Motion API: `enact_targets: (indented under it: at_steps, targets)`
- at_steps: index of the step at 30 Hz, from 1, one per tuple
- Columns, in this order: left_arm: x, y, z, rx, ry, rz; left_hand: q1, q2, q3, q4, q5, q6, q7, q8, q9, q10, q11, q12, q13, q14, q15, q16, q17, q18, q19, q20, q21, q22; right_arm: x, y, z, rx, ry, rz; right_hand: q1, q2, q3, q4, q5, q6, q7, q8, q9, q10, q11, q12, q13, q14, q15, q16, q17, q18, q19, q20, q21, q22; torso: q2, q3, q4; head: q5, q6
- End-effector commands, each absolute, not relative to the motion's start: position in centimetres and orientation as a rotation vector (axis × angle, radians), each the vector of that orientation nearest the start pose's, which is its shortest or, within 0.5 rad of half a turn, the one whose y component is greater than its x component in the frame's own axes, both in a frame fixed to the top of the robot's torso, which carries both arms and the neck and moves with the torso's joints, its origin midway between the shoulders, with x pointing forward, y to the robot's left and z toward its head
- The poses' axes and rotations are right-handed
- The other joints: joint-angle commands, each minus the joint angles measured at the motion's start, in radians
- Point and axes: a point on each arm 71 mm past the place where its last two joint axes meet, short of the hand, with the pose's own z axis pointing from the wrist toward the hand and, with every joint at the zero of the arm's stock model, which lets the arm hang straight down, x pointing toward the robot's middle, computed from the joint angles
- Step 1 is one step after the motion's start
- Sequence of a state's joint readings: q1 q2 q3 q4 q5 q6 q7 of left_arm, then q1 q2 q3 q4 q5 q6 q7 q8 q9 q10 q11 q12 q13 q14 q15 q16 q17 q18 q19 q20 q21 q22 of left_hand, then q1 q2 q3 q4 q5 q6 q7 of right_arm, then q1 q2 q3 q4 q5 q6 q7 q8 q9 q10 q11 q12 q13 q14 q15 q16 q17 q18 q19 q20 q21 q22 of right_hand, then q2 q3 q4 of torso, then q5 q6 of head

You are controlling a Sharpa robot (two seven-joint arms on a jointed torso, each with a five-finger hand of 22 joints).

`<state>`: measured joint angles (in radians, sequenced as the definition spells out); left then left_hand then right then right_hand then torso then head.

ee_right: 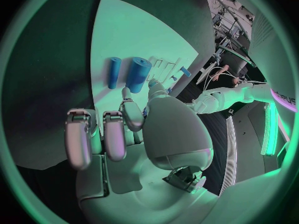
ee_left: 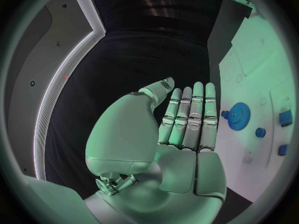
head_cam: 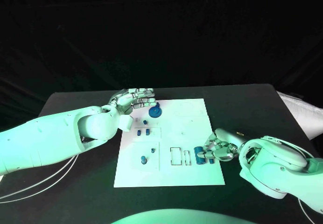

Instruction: Assemble the parts on the task board

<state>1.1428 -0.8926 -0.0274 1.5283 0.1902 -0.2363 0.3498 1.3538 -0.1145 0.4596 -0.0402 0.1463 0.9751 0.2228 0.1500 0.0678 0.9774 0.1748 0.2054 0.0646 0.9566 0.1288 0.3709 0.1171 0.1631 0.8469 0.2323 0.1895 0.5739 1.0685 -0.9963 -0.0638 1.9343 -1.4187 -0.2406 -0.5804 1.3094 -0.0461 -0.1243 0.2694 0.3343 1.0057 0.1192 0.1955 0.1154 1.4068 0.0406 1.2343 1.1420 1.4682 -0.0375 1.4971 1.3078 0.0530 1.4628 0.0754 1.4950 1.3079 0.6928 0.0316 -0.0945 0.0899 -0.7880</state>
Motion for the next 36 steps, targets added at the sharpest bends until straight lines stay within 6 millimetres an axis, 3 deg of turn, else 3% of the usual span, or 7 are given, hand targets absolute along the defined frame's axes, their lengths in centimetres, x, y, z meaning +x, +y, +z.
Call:
enact_targets:
  at_steps: [1, 17, 36]
  targets:
    - [47.8, 23.0, -20.6, -1.394, 1.425, -1.607, 0.0, 0.006, -0.002, 0.002, -0.001, 0.005, 0.001, 0.005, -0.001, 0.006, -0.003, 0.007, -0.002, 0.005, -0.001, -0.005, -0.001, 0.018, 0.007, 0.002, -0.001, -0.001, 37.6, -17.9, -22.8, 0.019, 2.038, 0.465, 0.0, 0.007, -0.008, 0.003, 0.011, -0.001, -0.001, 0.009, 0.002, 0.002, -0.004, 0.057, 0.127, 0.075, 0.005, 0.004, 0.121, -0.018, 0.009, 0.004, 0.005, 0.125, 0.001, -0.0013, 0.0026, 0.0, 0.0]
    - [47.8, 23.0, -20.5, -1.394, 1.427, -1.609, 0.0, 0.006, -0.002, 0.002, -0.001, 0.005, 0.001, 0.005, -0.001, 0.006, -0.003, 0.007, -0.002, 0.005, -0.001, -0.005, -0.001, 0.018, 0.007, 0.002, -0.001, -0.001, 38.0, -17.1, -24.2, -0.037, 2.066, 0.438, 0.024, 0.024, -0.011, 0.0, 0.03, 0.008, -0.006, 0.028, 0.013, 0.007, -0.009, 0.062, 0.142, 0.075, 0.001, 0.005, 0.124, -0.018, 0.01, 0.001, 0.006, 0.128, 0.002, -0.0033, 0.0099, 0.001, -0.005]
    - [47.7, 23.1, -20.5, -1.395, 1.43, -1.609, 0.0, 0.006, -0.002, 0.002, -0.001, 0.005, 0.001, 0.005, -0.001, 0.006, -0.003, 0.007, -0.002, 0.005, -0.001, -0.005, -0.001, 0.018, 0.007, 0.002, -0.001, -0.001, 38.2, -17.0, -25.2, -0.037, 2.087, 0.421, 0.054, 0.052, -0.007, -0.008, 0.057, 0.029, -0.015, 0.054, 0.028, 0.011, -0.018, 0.062, 0.153, 0.075, -0.006, 0.003, 0.121, -0.018, 0.009, -0.005, 0.006, 0.128, 0.002, -0.0037, 0.0125, -0.009, -0.003]
